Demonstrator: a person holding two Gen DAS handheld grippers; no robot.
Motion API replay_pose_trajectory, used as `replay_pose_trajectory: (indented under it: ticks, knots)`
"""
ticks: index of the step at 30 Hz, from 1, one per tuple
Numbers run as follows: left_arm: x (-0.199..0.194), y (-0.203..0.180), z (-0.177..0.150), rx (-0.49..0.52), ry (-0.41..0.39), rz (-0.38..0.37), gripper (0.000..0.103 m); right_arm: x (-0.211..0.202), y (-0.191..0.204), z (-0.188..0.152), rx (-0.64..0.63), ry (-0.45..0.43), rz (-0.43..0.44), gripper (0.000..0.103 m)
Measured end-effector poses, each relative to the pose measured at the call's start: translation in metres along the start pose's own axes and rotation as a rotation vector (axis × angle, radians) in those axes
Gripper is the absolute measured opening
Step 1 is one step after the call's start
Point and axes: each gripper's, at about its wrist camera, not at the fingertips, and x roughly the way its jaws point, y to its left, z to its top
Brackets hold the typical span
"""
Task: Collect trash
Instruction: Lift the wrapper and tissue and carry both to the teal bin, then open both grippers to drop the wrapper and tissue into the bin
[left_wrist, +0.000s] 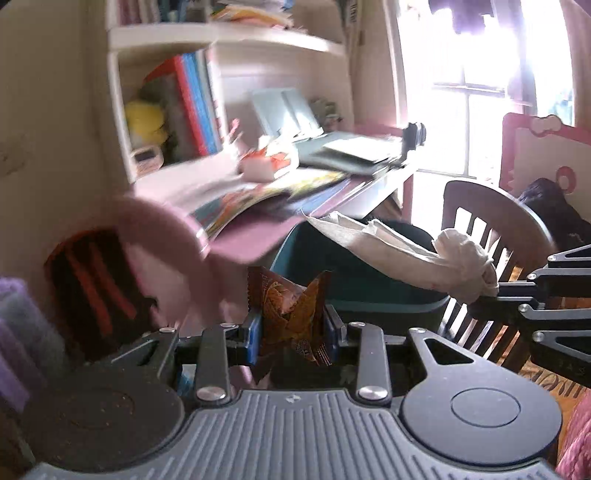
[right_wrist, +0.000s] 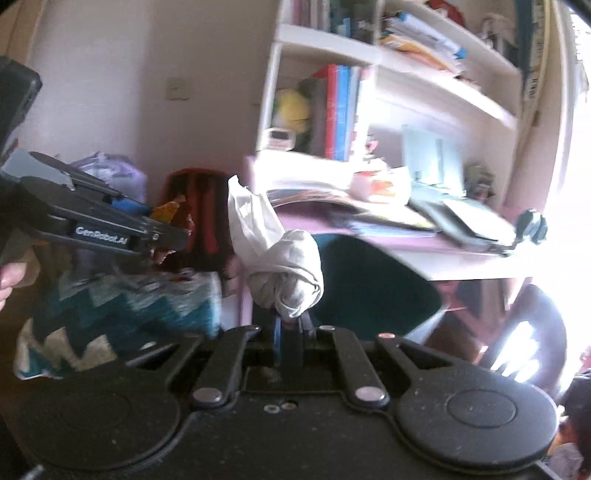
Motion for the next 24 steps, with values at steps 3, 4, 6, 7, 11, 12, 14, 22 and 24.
replay_pose_trajectory:
  ticks: [3, 4, 6, 7, 11, 12, 14, 22, 24]
  knots:
    - [0.015, -0.011, 0.023, -0.019, -0.004, -0.042, 0.032, 0.002, -0.021, 0.005, 0.008, 0.003, -0.045, 0.007]
    - [0.022, -0.015, 0.031, -0.013, -0.005, -0.045, 0.032, 0.004, -0.026, 0.007, 0.006, 0.009, -0.058, 0.007]
    - [0.035, -0.022, 0.042, 0.0, -0.009, -0.035, 0.032, 0.011, -0.036, 0.011, -0.005, 0.031, -0.078, 0.007]
    - [0.044, -0.026, 0.049, -0.003, 0.0, -0.043, 0.032, 0.015, -0.04, 0.012, -0.011, 0.042, -0.089, 0.007]
    - [0.073, -0.037, 0.059, -0.015, 0.043, -0.059, 0.032, 0.037, -0.052, 0.016, -0.018, 0.09, -0.097, 0.007]
    - [0.082, -0.04, 0.06, -0.016, 0.059, -0.057, 0.033, 0.041, -0.054, 0.017, -0.025, 0.1, -0.102, 0.007]
    - [0.098, -0.042, 0.061, -0.036, 0.091, -0.062, 0.033, 0.053, -0.053, 0.017, -0.05, 0.124, -0.106, 0.007]
    - [0.155, -0.05, 0.053, -0.049, 0.199, -0.059, 0.033, 0.087, -0.055, 0.015, -0.09, 0.203, -0.093, 0.008]
    - [0.165, -0.051, 0.048, -0.055, 0.221, -0.069, 0.033, 0.092, -0.057, 0.015, -0.076, 0.22, -0.08, 0.009]
